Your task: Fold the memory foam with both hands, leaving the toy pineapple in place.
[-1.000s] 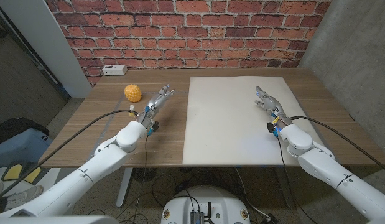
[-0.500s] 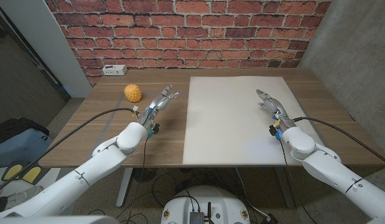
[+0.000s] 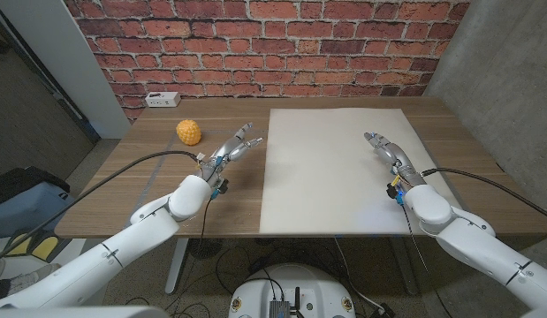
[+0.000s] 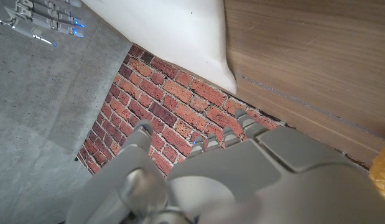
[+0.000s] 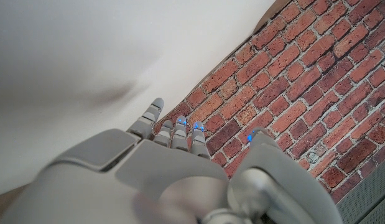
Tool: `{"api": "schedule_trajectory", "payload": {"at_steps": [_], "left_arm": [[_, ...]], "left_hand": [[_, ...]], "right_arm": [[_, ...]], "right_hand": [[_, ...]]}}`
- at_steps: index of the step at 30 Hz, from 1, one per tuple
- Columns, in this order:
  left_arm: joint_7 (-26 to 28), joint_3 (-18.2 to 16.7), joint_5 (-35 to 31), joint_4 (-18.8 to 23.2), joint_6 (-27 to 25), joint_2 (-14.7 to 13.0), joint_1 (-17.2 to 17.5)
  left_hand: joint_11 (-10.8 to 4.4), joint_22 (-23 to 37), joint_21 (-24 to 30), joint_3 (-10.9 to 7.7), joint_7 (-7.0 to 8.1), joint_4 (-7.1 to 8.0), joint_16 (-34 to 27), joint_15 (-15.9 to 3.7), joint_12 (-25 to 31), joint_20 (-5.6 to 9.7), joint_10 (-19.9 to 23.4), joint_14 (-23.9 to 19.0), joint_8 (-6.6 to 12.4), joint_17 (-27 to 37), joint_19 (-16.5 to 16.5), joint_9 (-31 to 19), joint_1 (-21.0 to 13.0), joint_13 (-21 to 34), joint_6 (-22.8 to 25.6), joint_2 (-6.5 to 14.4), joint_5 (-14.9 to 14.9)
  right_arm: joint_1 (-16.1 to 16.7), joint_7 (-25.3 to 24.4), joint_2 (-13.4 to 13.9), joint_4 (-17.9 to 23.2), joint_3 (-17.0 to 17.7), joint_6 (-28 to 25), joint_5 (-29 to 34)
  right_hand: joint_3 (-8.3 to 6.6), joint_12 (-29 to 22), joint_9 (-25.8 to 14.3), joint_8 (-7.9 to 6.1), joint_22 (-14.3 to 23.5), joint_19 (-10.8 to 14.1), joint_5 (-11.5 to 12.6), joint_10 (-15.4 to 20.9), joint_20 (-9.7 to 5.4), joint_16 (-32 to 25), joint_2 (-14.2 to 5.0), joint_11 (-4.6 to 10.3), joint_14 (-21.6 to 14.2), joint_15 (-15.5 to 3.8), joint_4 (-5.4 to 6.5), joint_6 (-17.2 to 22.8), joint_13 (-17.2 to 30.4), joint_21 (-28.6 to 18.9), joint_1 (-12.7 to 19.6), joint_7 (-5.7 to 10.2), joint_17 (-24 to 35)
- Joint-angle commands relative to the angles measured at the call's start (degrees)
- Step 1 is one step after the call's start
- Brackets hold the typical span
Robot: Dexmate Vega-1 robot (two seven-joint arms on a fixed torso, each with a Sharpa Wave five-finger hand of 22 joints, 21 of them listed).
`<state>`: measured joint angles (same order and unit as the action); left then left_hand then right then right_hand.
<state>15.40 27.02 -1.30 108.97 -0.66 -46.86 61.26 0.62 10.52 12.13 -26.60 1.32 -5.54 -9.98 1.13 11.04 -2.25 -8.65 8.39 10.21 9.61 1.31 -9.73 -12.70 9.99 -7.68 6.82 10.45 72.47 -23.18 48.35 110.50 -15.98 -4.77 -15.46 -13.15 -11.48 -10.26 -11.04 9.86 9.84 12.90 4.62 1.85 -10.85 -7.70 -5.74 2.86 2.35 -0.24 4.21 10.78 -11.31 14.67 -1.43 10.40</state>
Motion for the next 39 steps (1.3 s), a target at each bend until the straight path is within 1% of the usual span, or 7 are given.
{"api": "schedule_trajectory", "payload": {"at_steps": [1, 8, 11, 26, 27, 33, 39], "left_arm": [[-1.52, 2.15, -6.61, 2.62, -2.85, -1.28, -0.66], [-2.84, 3.59, -9.97, 3.42, -3.15, -1.73, -1.33], [-3.41, 3.96, -10.94, 3.71, -3.03, -1.86, -1.5], [-5.19, 5.04, -15.64, 5.35, -3.39, -2.49, -1.59], [-5.35, 5.11, -15.94, 5.42, -3.39, -2.56, -1.61], [-6.11, 5.44, -17.94, 6.28, -3.73, -2.9, -1.65], [-7.15, 5.88, -19.92, 6.96, -3.85, -3.16, -2.01]], "left_hand": [[-0.14, 0.19, -0.12, -0.18, 0.12, -0.53, -0.23, 0.12, 0.2, -0.17, -0.11, -0.01, 0.24, 0.16, -0.07, -0.3, -0.66, 0.33, 0.27, -0.1, -0.07], [0.27, 0.19, -0.18, 0.0, 0.21, -0.72, -0.24, 0.06, 0.25, -0.09, 0.02, -0.06, 0.22, 0.17, -0.24, -0.32, -0.79, 0.35, 0.24, -0.28, -0.1], [-1.0, 0.19, -0.19, 0.06, 0.27, -0.82, -0.24, 0.04, 0.3, 0.01, 0.18, -0.1, 0.25, 0.16, -0.29, -0.32, -0.88, 0.36, 0.31, -0.33, -0.11], [-0.69, 0.13, 0.03, 0.24, 0.28, -1.46, -0.4, -0.39, 0.55, 0.35, 1.12, -0.81, 0.43, 0.13, 0.41, -0.33, -1.6, 0.36, 0.97, -0.6, -0.13], [-1.58, 0.11, 0.01, 0.27, 0.34, -1.61, -0.38, -0.43, 0.5, 0.35, 1.09, -0.88, 0.42, 0.13, 0.44, -0.33, -1.77, 0.36, 1.02, -0.7, -0.13], [-0.58, 0.08, 0.16, 0.39, 0.23, -1.94, -0.44, -0.44, 0.65, 0.46, 1.71, -1.37, 0.49, 0.1, 1.02, -0.33, -2.14, 0.37, 1.37, -0.94, -0.14], [-1.21, 0.05, 0.16, 0.55, 0.25, -2.31, -0.45, -0.54, 0.64, 0.45, 2.03, -1.88, 0.5, 0.09, 1.34, -0.34, -2.61, 0.36, 1.75, -1.22, -0.15]], "right_arm": [[4.47, -3.48, 2.33, 6.13, 1.78, -6.55, 3.14], [7.46, -5.81, 3.32, 9.83, 3.01, -10.97, 5.29], [8.52, -6.78, 3.48, 11.21, 3.44, -12.93, 6.18], [12.99, -9.97, 3.65, 16.38, 5.12, -21.62, 9.91], [13.25, -10.17, 3.7, 16.71, 5.14, -22.27, 10.26], [14.62, -11.46, 3.5, 18.82, 5.27, -26.65, 11.96], [15.79, -12.3, 3.28, 20.53, 5.42, -30.14, 13.32]], "right_hand": [[-0.33, -0.5, -0.16, -0.24, 0.2, -0.03, -0.21, 0.36, 0.29, -0.28, -0.09, -0.11, -0.27, 0.05, -0.35, 0.36, 0.22, -0.1, 1.08, 0.06, 0.07], [-0.64, -0.55, -0.16, -0.26, 0.2, 0.01, -0.38, 0.65, 0.34, -0.27, -0.18, -0.03, -0.39, -0.02, -0.75, 0.61, 0.23, -0.1, 1.62, 0.11, 0.05], [-0.75, -0.55, -0.16, -0.25, 0.2, 0.02, -0.45, 0.72, 0.33, -0.26, -0.2, -0.06, -0.43, -0.04, -0.9, 0.67, 0.23, -0.1, 1.81, 0.16, 0.04], [-1.39, -0.61, -0.17, -0.36, 0.19, -0.01, -0.72, 1.21, 0.44, -0.27, -0.47, 0.07, -0.75, -0.26, -1.68, 1.33, 0.23, -0.07, 2.9, 0.25, 0.01], [-1.47, -0.62, -0.17, -0.4, 0.19, 0.0, -0.75, 1.29, 0.45, -0.28, -0.49, 0.06, -0.79, -0.3, -1.79, 1.48, 0.23, -0.07, 3.06, 0.23, 0.01], [-1.84, -0.68, -0.17, -0.54, 0.18, 0.04, -0.89, 1.69, 0.53, -0.31, -0.52, 0.15, -1.05, -0.5, -2.33, 2.11, 0.23, -0.07, 3.75, 0.36, -0.01], [-2.21, -0.72, -0.17, -0.61, 0.16, 0.12, -1.03, 2.05, 0.49, -0.33, -0.53, 0.4, -1.29, -0.59, -2.92, 2.64, 0.22, -0.08, 4.49, 0.51, -0.03]]}}
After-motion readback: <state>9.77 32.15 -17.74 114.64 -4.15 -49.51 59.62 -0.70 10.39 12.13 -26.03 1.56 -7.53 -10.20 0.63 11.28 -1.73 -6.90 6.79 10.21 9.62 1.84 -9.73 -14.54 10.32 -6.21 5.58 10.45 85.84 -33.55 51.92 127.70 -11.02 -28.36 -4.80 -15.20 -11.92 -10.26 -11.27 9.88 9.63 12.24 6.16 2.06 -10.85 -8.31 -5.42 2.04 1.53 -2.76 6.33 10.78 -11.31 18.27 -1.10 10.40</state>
